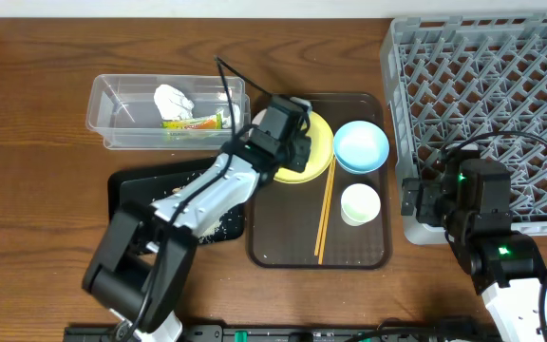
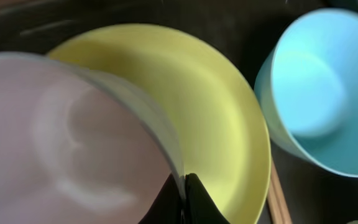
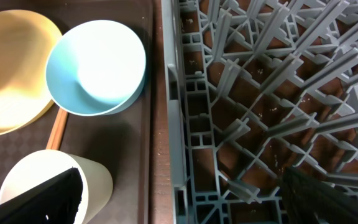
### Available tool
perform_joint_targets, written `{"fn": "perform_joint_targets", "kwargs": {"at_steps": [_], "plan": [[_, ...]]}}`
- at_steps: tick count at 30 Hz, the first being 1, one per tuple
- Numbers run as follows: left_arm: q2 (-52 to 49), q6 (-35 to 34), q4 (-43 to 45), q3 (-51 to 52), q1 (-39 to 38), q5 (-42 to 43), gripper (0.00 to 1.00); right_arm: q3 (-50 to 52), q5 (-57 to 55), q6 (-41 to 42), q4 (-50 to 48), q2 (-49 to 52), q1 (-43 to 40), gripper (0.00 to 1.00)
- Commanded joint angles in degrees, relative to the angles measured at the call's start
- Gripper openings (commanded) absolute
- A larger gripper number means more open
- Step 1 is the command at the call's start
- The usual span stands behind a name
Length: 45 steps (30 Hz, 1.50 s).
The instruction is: Sort waste into correct bins and load items into the dishwasher rack
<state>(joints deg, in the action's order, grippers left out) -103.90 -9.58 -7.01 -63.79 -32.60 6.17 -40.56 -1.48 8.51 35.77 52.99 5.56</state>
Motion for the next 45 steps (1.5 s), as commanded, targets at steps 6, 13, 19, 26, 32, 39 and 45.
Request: {"fn": "perform_joint_targets", "kwargs": {"at_steps": [6,13,19,26,32,39,45], "plan": [[0.00,1.05,-0.81,-1.49,-1.51,-0.79,0.34,-1.11,0.02,-0.42,0.02,-0.15,-0.28,0.99],[8.61,0.96,-10.71,-1.73,-1.46,5.64,0.50,-1.11,0.02,-0.42,-0.02,-0.15,-0.28,0.99],[12.92,-2.62,-12.46,-1.68,-3.02,15.87,0.50,-1.11,0.02,-0.42,-0.02,-0.15,-0.28,0.99],[8.94,-4.48,-11.23,-0.83,-8.17,15.43,0.50,-1.11,0.02,-0.42,0.00,-0.15,-0.28,0.99],[2.14,-5.77,-7.63,-0.83,-12.15,14.19,0.43,-1.11,0.02,-0.42,0.00,-0.15,-0.28,0.99],[0.72,-6.19,-8.17,-0.85,-12.24,11.28,0.19,-1.11,0.02,-0.42,0.02,-0.15,-0.28,0.99],[5.53,-6.38,-12.04,-0.85,-9.44,11.39,0.06,-1.11,0.04,-0.44,-0.09,-0.17,-0.28,0.99]]}}
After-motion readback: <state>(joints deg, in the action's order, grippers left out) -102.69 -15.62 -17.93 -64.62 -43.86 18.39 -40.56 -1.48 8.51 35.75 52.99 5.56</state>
